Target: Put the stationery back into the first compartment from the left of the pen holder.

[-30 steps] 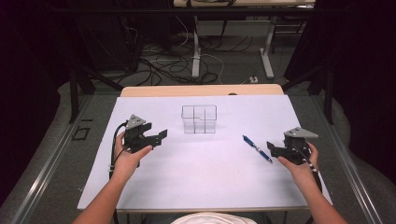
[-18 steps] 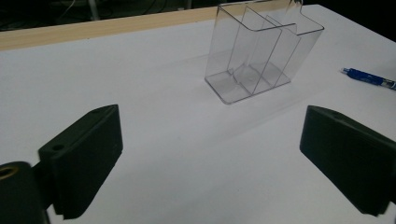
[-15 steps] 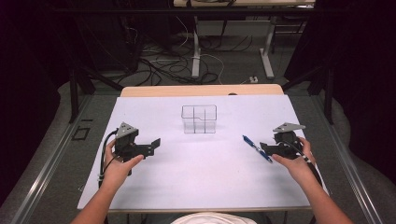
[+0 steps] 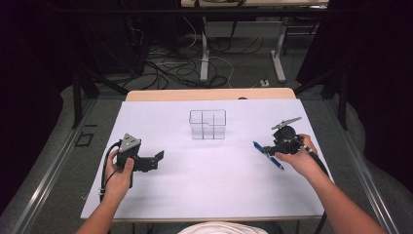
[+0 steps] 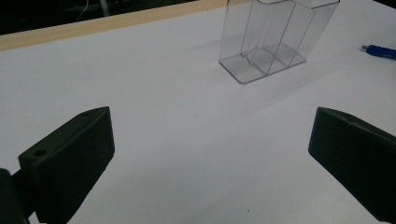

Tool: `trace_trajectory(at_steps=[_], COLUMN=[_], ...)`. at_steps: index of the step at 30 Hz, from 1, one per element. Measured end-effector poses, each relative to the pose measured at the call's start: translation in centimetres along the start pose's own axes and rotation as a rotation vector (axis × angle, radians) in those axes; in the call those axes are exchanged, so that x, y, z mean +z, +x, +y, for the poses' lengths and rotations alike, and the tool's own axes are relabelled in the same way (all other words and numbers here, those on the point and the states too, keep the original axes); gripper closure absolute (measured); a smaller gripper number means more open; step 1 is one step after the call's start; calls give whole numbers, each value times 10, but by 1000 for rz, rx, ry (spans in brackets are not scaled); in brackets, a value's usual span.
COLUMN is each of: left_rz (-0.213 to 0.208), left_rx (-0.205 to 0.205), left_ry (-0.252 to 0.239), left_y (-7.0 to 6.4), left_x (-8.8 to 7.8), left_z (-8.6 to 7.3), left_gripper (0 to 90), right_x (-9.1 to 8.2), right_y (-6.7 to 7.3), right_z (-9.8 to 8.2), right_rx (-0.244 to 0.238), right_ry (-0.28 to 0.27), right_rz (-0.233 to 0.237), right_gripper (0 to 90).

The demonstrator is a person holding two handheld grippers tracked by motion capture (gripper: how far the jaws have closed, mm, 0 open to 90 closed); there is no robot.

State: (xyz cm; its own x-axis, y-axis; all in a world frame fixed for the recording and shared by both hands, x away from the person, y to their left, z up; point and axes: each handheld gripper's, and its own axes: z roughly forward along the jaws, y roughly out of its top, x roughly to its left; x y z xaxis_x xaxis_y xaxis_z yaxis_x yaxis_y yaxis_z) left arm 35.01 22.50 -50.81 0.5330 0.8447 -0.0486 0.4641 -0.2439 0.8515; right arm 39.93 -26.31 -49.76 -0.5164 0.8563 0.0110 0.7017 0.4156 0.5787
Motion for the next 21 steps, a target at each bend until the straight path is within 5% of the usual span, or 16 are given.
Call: trace_trajectory(at_steps=[6, 17, 21], left_rz=[-8, -23, -32], left_rx=[47, 44, 61], left_ry=[20, 23, 32], left_y=[-3, -3, -2], left_x=[6, 7, 8], left_z=[-5, -7, -7], left_gripper=[4, 4, 4], right_x=[8, 23, 28], right_y=[-1, -6, -3], right_z=[10, 24, 26], right_rx=[-18, -93, -87], right_ry=[78, 183, 204], right_rz=[18, 31, 49], right_gripper=[517, 611, 644])
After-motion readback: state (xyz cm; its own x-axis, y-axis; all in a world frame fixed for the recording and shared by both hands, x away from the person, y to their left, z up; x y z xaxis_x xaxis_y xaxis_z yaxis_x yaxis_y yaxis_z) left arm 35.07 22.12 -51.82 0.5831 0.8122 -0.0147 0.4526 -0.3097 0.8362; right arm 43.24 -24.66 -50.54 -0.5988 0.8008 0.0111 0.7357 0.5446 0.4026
